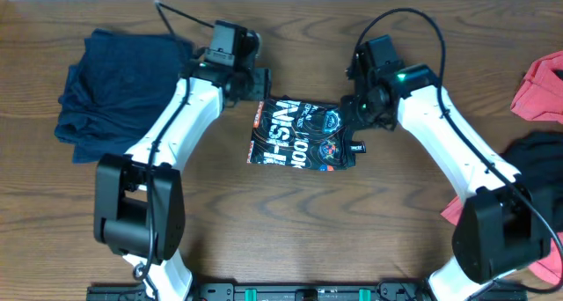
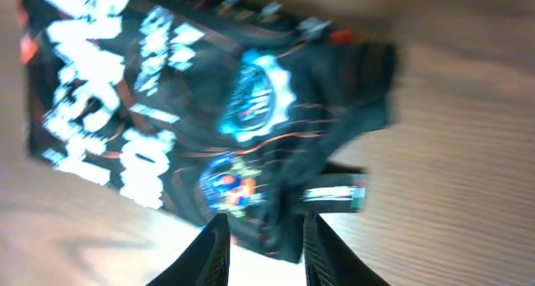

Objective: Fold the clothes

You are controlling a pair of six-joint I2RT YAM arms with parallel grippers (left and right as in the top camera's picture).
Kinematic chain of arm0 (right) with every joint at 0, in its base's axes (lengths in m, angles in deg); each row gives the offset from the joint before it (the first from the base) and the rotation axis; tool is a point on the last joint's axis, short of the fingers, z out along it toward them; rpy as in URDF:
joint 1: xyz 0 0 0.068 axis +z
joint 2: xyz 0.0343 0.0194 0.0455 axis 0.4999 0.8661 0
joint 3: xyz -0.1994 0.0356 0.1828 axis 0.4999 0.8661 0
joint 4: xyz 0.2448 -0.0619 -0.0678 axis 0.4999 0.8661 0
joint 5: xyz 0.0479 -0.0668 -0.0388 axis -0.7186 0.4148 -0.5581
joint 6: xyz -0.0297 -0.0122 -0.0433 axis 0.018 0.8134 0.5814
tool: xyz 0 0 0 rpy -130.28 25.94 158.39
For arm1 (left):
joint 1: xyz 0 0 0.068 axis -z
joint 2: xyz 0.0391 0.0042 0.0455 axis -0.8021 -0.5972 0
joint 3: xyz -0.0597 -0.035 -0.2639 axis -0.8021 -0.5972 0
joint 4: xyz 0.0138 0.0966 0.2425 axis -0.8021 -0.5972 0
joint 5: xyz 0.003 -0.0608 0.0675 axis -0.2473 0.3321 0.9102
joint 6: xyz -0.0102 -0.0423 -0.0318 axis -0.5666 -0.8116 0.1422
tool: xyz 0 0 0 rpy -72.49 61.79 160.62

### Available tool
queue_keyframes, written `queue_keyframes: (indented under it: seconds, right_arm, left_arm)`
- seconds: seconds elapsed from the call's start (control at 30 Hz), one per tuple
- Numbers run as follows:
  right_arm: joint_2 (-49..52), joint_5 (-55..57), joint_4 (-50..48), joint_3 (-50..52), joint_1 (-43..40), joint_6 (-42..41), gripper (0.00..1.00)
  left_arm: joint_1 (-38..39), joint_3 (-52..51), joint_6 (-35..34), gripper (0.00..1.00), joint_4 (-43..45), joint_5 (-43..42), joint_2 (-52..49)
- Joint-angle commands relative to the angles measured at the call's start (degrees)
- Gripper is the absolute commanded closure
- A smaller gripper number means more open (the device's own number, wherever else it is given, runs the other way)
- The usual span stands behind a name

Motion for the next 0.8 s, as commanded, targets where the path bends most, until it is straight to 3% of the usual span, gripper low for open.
queue_keyframes:
  seconds: [0.0,0.2,0.37,0.5,0.77]
  right_arm:
    - [2.7,-6.9,-0.1,1.6,2.4,1.2,0.73]
    - [4.4,-6.9,-2.2,4.0,5.6,1.0,0.72]
    - [5.0,-6.7,-4.0,7.0,6.9,0.1,0.72]
    - [5.2,-6.6,-8.8,11.8,6.9,0.1,0.60]
    - [5.2,-2.3,-16.6,18.8,6.8,-1.2,0.62]
  left_arm:
    - [1.9,0.2,5.0,0.39,-0.2,0.5,-3.2]
    - [2.5,0.2,7.2,0.39,1.1,0.8,-8.0]
    - [2.0,0.2,7.2,0.35,1.7,7.3,-11.3]
    - [0.7,0.2,7.1,0.34,1.8,9.1,-12.6]
    - [-0.5,0.2,3.5,0.34,-4.5,9.0,-12.6]
